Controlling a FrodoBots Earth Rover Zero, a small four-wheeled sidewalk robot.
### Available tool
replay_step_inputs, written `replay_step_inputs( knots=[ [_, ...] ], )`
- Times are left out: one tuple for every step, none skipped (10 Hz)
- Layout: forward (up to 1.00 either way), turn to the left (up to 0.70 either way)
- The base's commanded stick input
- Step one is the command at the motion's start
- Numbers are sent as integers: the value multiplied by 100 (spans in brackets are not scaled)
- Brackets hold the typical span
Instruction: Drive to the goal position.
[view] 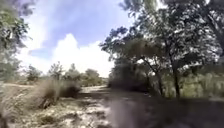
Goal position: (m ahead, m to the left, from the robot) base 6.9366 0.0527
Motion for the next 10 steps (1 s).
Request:
replay_step_inputs(
  knots=[
    [70, 21],
    [70, 35],
    [70, 35],
    [70, 19],
    [70, 0],
    [70, 0],
    [70, 0],
    [70, 0],
    [70, 0],
    [70, 0]
  ],
)
